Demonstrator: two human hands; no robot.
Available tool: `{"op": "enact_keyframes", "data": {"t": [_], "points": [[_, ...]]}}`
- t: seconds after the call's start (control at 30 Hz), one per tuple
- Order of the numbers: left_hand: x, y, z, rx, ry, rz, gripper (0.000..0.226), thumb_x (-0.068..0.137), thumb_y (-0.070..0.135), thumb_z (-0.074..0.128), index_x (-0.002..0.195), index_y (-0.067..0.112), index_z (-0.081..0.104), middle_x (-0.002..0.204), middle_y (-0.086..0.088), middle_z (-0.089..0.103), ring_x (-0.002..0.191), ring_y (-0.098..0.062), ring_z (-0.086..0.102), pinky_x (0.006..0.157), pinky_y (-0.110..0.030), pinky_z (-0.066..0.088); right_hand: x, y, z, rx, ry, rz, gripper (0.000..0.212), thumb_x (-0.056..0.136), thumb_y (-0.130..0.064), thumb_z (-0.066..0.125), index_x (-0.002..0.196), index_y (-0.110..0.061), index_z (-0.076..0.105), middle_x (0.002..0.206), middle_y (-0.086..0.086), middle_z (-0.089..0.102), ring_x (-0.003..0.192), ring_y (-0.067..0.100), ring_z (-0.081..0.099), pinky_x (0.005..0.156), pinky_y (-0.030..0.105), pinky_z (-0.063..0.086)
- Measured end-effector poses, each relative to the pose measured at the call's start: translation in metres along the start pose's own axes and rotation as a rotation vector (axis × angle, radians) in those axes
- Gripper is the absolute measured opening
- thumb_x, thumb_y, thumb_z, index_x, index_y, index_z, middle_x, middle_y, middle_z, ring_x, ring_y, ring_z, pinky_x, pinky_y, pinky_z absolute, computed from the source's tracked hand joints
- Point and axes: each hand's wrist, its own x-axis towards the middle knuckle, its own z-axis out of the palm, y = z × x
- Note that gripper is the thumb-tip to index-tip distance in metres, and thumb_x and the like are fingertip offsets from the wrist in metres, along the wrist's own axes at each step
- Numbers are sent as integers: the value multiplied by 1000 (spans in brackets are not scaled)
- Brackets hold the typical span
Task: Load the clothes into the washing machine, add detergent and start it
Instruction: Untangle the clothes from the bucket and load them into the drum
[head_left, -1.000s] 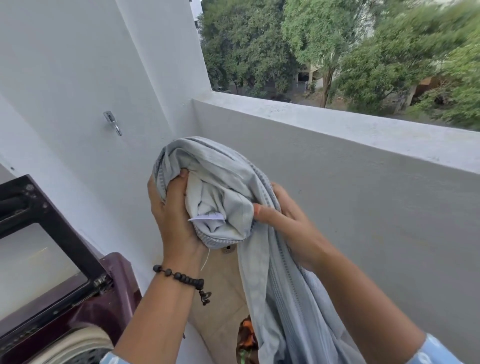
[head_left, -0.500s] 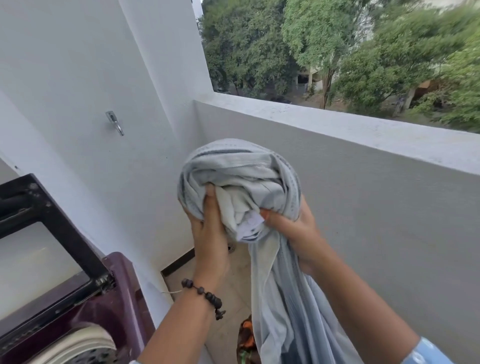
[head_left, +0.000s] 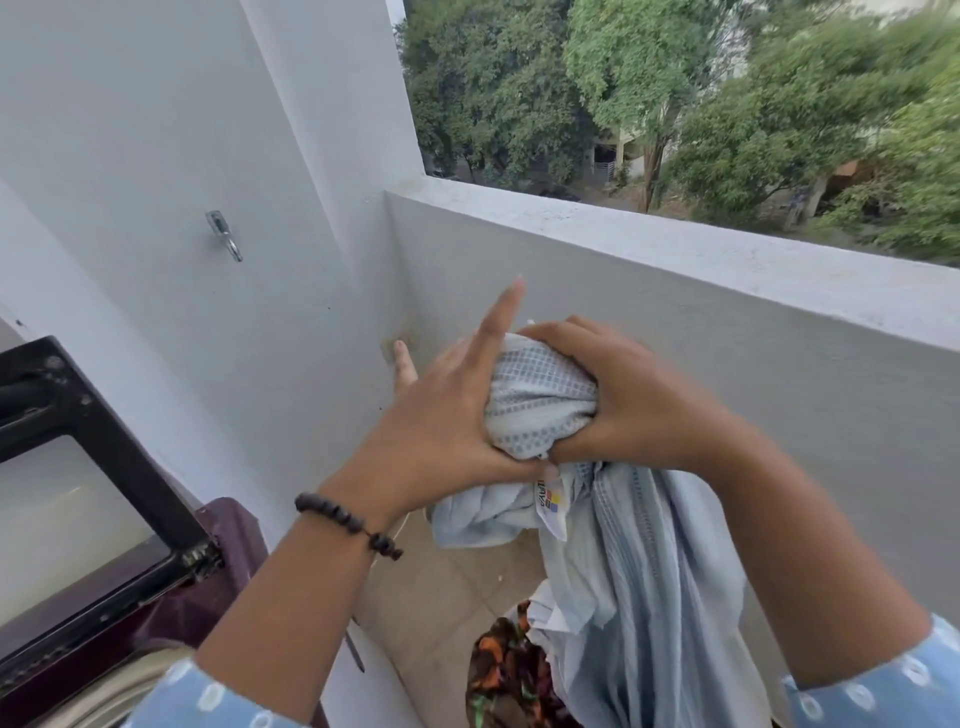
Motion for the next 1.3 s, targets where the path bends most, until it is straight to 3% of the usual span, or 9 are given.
{"op": "enact_keyframes", "data": {"t": [0.07,0.17,0.47,0.57,0.73,0.97,1.13,1.23,1.3], "points": [[3,-2,-1,-168,108,9,120,55,61,81,148,50,8,121,21,62,115,-7,59,112,-57,32,-3,-5,-4,66,31,-23,85,60,-45,74,138,-35,41,123,-8,55,114,8,52,94,28,42],[2,-8,-3,-421,153,23,105,53,35,93,140,41,34,102,9,72,93,-7,70,87,-38,57,-10,-4,-8,232,-9,-3,93,67,-29,77,145,-43,28,140,-14,46,130,6,45,106,35,41],[5,-33,-9,-1087,624,-95,86,53,5,80,130,13,43,103,2,73,88,-13,70,71,-25,57,-38,20,37,585,-83,186,134,53,-59,85,153,-41,-3,152,-38,13,141,-11,22,120,37,27],[9,-38,-7,-1306,755,-126,83,65,5,73,136,-14,35,132,-40,47,114,-43,57,96,-52,52,-38,19,49,711,-75,198,136,50,-66,85,153,-40,1,154,-31,19,140,-8,27,117,32,29],[0,-32,24,-1516,784,-281,80,71,14,75,141,-4,40,140,-30,48,127,-44,51,106,-59,42,-26,9,63,882,175,253,96,60,-31,88,139,-42,36,128,-23,57,122,2,55,103,34,47],[-42,-48,20,-1296,302,-255,118,55,38,92,150,44,21,152,2,41,136,-17,46,98,-33,51,-31,28,37,816,342,237,61,58,-5,79,114,-22,62,102,-3,72,97,13,68,86,34,55],[-42,-35,-13,-502,77,-145,135,42,76,81,141,65,-11,161,25,-5,146,10,-2,121,-42,8,-22,22,16,480,286,182,50,57,-13,74,105,-28,69,98,-7,71,89,2,65,77,18,48],[-20,-17,-6,-107,-55,-100,139,41,79,74,140,61,-22,163,9,18,150,-10,16,119,-60,5,-15,6,16,297,146,52,48,64,-20,78,110,-29,67,97,-5,64,90,5,62,75,17,46],[-12,-15,4,-166,-64,-94,129,48,68,79,146,58,-3,139,12,55,128,-12,53,112,-56,32,-14,-3,14,282,114,1,48,66,-20,81,112,-27,67,95,-6,63,89,6,62,77,23,49]]}}
